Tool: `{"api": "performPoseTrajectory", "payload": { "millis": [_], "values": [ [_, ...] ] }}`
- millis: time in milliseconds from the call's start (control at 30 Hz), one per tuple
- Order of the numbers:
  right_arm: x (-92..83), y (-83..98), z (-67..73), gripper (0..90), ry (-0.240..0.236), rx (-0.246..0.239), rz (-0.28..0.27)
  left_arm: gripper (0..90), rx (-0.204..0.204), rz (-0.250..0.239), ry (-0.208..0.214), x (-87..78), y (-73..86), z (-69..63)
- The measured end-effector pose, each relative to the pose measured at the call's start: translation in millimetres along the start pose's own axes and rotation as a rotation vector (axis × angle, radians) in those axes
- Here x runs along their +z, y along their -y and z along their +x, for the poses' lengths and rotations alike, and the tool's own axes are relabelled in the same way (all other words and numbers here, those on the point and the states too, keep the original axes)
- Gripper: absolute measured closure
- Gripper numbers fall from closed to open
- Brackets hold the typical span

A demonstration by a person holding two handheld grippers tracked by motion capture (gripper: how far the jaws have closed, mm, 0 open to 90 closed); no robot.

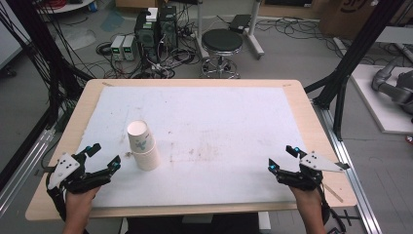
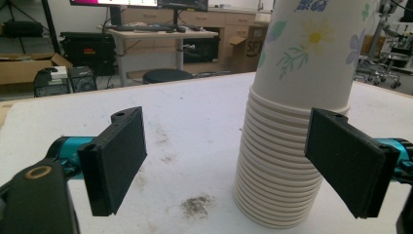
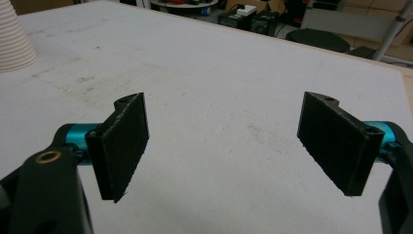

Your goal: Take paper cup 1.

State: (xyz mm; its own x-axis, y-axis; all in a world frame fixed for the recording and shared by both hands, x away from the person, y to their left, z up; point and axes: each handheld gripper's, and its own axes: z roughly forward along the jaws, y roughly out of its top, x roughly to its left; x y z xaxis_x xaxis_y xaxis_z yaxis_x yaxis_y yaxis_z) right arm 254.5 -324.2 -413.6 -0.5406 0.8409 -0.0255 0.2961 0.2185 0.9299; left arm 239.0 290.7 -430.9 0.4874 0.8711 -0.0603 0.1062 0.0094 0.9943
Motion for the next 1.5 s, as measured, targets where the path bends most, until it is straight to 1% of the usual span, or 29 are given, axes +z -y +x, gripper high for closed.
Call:
{"api": "performPoseTrajectory", "payload": {
  "millis": [100,300,367,467,500,567,700,900,1000,1033,1067,1167,1367,1500],
  "values": [
    [1.0,0.7,-1.3,19.6,0.000,-0.004,0.000,15.3,-0.005,0.001,-0.002,0.0,0.2,0.8],
    [3.0,1.1,-4.3,19.6,-0.003,0.007,-0.003,15.3,-0.011,0.011,0.001,2.9,1.2,-0.2],
    [2.3,2.7,-4.4,19.6,-0.006,0.012,0.002,15.3,-0.011,0.012,0.000,3.0,1.2,0.2],
    [0.0,5.1,-3.8,19.6,-0.004,0.005,0.006,15.3,-0.011,0.008,0.002,3.6,0.0,1.7],
    [-1.1,5.2,-3.6,19.6,-0.005,0.007,0.008,15.3,-0.003,0.007,0.006,3.3,-1.9,2.2],
    [-2.9,4.7,-3.2,19.6,-0.002,0.004,0.006,15.3,-0.003,0.005,0.006,2.4,-2.5,2.3],
    [-5.0,2.7,0.3,19.6,-0.001,0.004,-0.001,15.3,-0.021,-0.003,0.012,-2.3,-4.5,0.9],
    [-0.6,1.0,3.9,19.7,-0.015,-0.004,0.005,15.3,-0.048,0.002,0.046,-5.0,-12.3,-0.2],
    [2.5,0.1,3.8,19.6,-0.023,-0.002,0.005,15.3,-0.050,0.011,0.067,-5.2,-15.6,-1.6],
    [3.8,0.0,4.0,19.6,-0.027,-0.004,0.007,15.3,-0.047,0.019,0.081,-5.6,-18.0,-2.9],
    [4.9,0.0,4.5,19.6,-0.031,-0.007,0.010,15.3,-0.047,0.019,0.081,-5.6,-18.0,-2.9],
    [6.6,-0.2,6.5,19.6,-0.034,-0.014,0.018,15.3,-0.051,0.019,0.104,-6.4,-23.0,-5.2],
    [4.7,-0.9,7.0,19.7,-0.028,-0.021,0.011,15.2,-0.033,0.016,0.154,-5.3,-37.7,-13.1],
    [6.1,-1.5,7.8,19.6,-0.031,-0.024,0.012,15.2,-0.019,0.022,0.161,-1.1,-48.7,-18.1]
  ]
}}
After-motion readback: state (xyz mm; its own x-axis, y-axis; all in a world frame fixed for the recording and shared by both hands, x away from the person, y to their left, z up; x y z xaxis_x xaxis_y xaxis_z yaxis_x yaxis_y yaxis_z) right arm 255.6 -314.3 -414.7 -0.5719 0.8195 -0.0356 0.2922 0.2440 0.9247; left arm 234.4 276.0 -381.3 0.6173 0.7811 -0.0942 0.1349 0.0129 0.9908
